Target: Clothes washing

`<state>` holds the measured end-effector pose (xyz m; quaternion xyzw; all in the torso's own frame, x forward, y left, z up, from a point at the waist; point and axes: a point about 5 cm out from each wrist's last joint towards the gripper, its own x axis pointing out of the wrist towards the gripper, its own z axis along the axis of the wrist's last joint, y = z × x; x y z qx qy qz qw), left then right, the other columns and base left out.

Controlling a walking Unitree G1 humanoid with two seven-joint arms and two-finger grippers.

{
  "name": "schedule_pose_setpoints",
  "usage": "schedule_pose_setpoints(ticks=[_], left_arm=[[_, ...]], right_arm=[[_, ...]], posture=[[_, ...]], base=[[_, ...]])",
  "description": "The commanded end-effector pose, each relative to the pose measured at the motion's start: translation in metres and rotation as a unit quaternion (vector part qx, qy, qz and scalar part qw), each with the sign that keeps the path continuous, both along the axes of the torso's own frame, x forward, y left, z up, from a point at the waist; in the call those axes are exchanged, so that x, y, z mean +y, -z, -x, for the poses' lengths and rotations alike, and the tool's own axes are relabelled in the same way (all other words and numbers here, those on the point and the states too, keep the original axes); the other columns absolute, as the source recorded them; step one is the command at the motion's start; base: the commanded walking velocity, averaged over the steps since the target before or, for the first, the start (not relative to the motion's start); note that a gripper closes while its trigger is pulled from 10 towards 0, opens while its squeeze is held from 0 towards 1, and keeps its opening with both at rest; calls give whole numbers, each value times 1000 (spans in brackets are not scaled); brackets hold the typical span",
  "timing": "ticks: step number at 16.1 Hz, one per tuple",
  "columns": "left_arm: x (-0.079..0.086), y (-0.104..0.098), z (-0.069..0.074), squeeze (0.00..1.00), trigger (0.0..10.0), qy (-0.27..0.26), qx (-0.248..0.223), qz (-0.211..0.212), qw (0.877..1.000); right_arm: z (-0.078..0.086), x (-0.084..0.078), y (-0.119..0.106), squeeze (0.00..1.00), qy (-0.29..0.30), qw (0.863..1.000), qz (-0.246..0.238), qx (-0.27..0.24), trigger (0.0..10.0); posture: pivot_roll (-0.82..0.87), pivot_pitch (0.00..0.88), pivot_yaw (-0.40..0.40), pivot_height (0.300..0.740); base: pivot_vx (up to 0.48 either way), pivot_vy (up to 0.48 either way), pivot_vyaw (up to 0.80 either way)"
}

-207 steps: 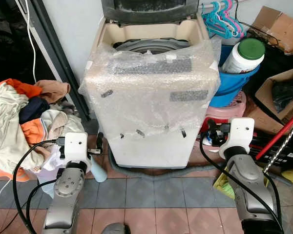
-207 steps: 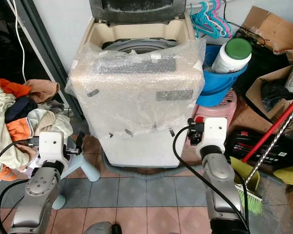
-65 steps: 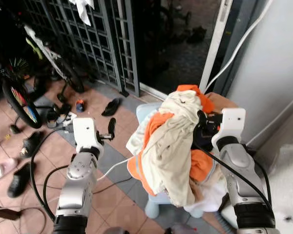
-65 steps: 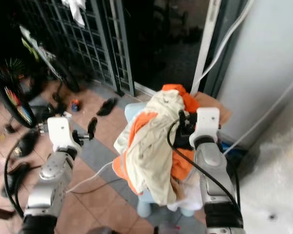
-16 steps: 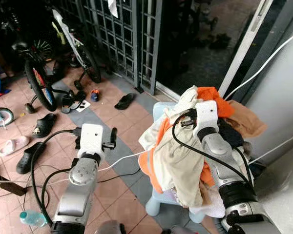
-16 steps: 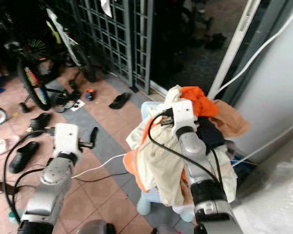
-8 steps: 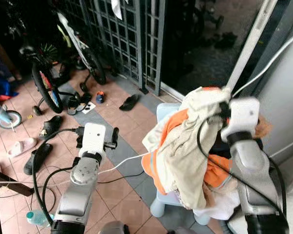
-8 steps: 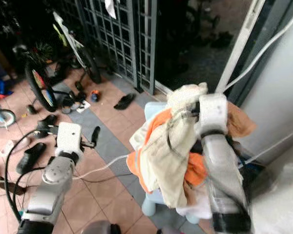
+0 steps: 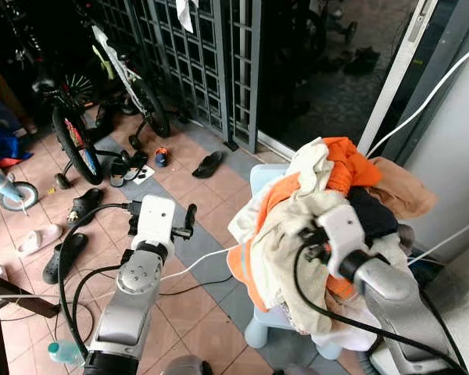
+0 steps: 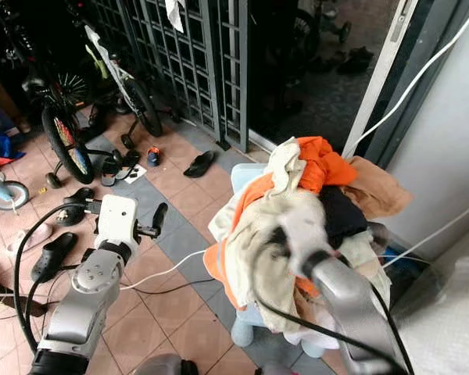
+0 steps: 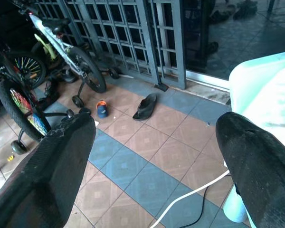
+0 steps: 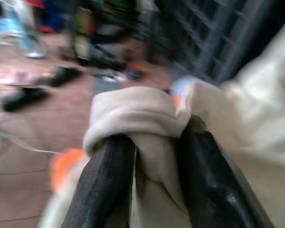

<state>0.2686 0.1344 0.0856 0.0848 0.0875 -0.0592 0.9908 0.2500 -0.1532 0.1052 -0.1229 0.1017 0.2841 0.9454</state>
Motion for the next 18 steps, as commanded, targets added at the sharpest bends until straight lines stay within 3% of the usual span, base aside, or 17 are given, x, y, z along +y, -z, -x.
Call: schedule_pose_setpoints(ticks=[1, 3, 5, 7, 9, 10, 12, 13, 14, 15, 18], left_arm=[[2, -2, -1, 0, 10000, 0, 0, -5, 1000], [2, -2, -1, 0, 10000, -2, -1, -6, 1000], [2, -3, -1, 0, 10000, -3, -1, -7, 1000], [2, -2, -1, 0, 10000, -2, 1, -6, 1000], [1, -2, -1, 0, 10000, 1, 2, -6, 1000], [0, -2, -2, 0, 10000, 3, 2, -7, 1000], [0, -2, -3, 0, 10000, 4, 2, -7, 1000], [0, -2, -3, 0, 10000, 4, 2, -8, 1000], [0, -3, -4, 0, 10000, 6, 1, -10, 1000], [-1, -3, -4, 0, 10000, 6, 1, -10, 1000], [-2, -3, -5, 0, 10000, 6, 0, -12, 1000]], right_arm=[[0, 6, -5, 1000, -29, 1000, -9, -2, 10000], [-3, 22, -15, 1000, -97, 995, -25, 5, 10000], [-7, 22, -10, 1000, -107, 994, 39, -2, 10000], [-23, -2, -5, 1000, -22, 990, 135, -32, 10000], [-22, -11, 2, 1000, -15, 983, 184, -25, 10000], [-20, -18, 10, 1000, -5, 976, 215, -6, 10000], [-11, -26, 31, 1000, -3, 973, 225, 55, 10000], [-6, -26, 40, 918, -11, 972, 221, 80, 10000], [-3, -25, 45, 188, -16, 972, 214, 94, 10000], [-2, -24, 47, 0, -15, 973, 207, 102, 0], [-3, -26, 54, 0, 1, 971, 203, 123, 0]], posture=[[-10, 0, 79, 740], [0, 0, 71, 740], [4, 0, 67, 740], [2, 0, 69, 740], [-3, 0, 71, 740], [-3, 0, 71, 740], [-2, 0, 71, 740], [-1, 0, 71, 740], [1, 0, 70, 740], [1, 0, 70, 740], [3, 0, 68, 740]], base=[[0, 0, 0], [0, 0, 0], [0, 0, 0], [0, 0, 0], [0, 0, 0], [0, 0, 0], [0, 0, 0], [0, 0, 0], [0, 0, 0], [0, 0, 0], [0, 0, 0]])
